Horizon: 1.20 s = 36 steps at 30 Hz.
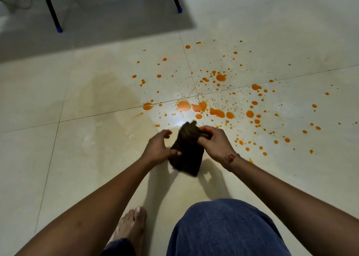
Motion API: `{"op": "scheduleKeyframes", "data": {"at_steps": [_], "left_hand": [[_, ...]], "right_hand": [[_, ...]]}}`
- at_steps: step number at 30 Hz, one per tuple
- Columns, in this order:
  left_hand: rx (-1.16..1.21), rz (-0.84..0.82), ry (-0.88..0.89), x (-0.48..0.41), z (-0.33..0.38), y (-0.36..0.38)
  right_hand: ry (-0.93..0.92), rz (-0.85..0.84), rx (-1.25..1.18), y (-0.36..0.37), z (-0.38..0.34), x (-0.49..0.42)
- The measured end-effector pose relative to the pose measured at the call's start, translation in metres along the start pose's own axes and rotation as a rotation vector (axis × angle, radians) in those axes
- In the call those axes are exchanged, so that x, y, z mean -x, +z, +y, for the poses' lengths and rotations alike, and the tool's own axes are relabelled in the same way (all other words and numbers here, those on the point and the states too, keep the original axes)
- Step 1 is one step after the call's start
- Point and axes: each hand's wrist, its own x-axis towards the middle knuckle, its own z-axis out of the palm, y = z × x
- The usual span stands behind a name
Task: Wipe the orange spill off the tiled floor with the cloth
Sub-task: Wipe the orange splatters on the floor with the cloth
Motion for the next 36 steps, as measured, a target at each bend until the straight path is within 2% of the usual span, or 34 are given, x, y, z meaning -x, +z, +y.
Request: {"op": "scheduleKeyframes", "data": {"at_steps": [3, 6, 9, 12, 14, 16, 18, 21, 23, 25, 27, 29, 31, 33, 36], "left_hand": [[0.058, 0.012, 0.164, -0.005, 0.021, -0.016], [-0.069, -0.088, 0.291, -0.008, 0.03, -0.022], [-0.259, -0.314, 0.267, 0.0, 0.016, -0.013], [-0.417, -0.655, 0.208, 0.019, -0.007, 0.012], [-0.502, -0.766, 0.189, 0.026, -0.015, 0.029], [-0.491, -0.76, 0.155, 0.026, -0.018, 0.037], [-0.383, -0.721, 0.113, 0.021, -0.015, 0.038], [-0.189, -0.448, 0.071, 0.012, -0.003, 0.038], [-0.158, -0.289, 0.045, 0.005, 0.003, 0.043], [-0.19, -0.24, 0.026, 0.004, 0.003, 0.052], [-0.218, -0.195, 0.004, 0.004, -0.002, 0.059], [-0.264, -0.146, 0.031, 0.007, -0.006, 0.058], [-0.297, -0.103, 0.103, 0.01, -0.01, 0.055], [-0.335, -0.075, 0.158, 0.01, -0.017, 0.05], [-0.54, -0.095, 0.194, 0.011, -0.028, 0.041]], "right_hand": [[-0.09, -0.072, -0.013, -0.011, -0.022, 0.003], [-0.107, -0.184, 0.109, -0.013, -0.012, 0.017], [0.023, -0.292, 0.234, -0.013, 0.02, 0.031], [0.159, -0.477, 0.291, -0.011, 0.044, 0.044], [0.2, -0.597, 0.372, -0.01, 0.052, 0.049], [0.25, -0.589, 0.358, -0.009, 0.06, 0.049], [0.325, -0.457, 0.258, -0.012, 0.067, 0.045], [0.327, -0.212, 0.254, -0.015, 0.075, 0.032], [0.278, -0.102, 0.374, -0.013, 0.077, 0.024], [0.196, -0.037, 0.546, -0.007, 0.076, 0.024], [0.002, 0.01, 0.8, 0.003, 0.077, 0.03], [-0.254, 0.005, 0.957, 0.014, 0.081, 0.039], [-0.436, -0.111, 1.033, 0.025, 0.092, 0.04], [-0.437, -0.238, 1.11, 0.032, 0.108, 0.035], [-0.389, -0.249, 1.124, 0.033, 0.131, 0.04]]}}
